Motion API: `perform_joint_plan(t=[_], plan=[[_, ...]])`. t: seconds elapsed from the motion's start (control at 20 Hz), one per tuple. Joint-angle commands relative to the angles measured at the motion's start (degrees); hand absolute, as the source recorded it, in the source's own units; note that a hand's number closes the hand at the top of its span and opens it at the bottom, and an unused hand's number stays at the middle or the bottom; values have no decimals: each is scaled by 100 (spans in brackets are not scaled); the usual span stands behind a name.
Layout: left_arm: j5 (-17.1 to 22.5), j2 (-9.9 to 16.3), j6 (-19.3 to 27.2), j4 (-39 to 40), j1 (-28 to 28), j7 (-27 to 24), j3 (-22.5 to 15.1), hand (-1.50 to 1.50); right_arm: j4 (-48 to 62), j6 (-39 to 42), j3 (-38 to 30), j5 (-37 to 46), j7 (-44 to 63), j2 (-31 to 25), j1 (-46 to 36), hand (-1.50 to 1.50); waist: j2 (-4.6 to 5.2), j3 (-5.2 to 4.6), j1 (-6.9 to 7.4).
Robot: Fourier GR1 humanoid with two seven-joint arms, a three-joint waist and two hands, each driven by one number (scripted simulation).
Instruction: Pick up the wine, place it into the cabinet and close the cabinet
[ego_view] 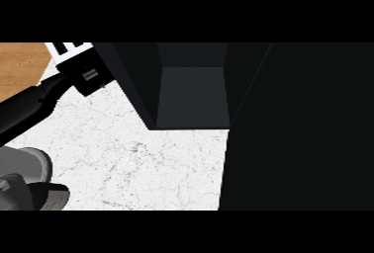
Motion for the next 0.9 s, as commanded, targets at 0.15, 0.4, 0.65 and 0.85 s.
perform_joint_plan(t=[0.15,0.4,0.65,0.85], plan=[[-342,-22,-210,-457,168,513,95,-150,-1522,-143,205,121,634,-171,325,-150,-20,-2,-18],[-430,34,-450,-738,367,607,245,-150,-1544,-99,-6,-101,554,-272,398,-150,-18,2,-25],[-46,320,-592,-912,725,443,677,-150,-1135,-302,146,117,611,-77,3,-150,8,-5,36],[152,370,-956,-1701,1315,667,849,-150,-1115,-178,70,10,152,-224,490,-150,-22,-1,60]])
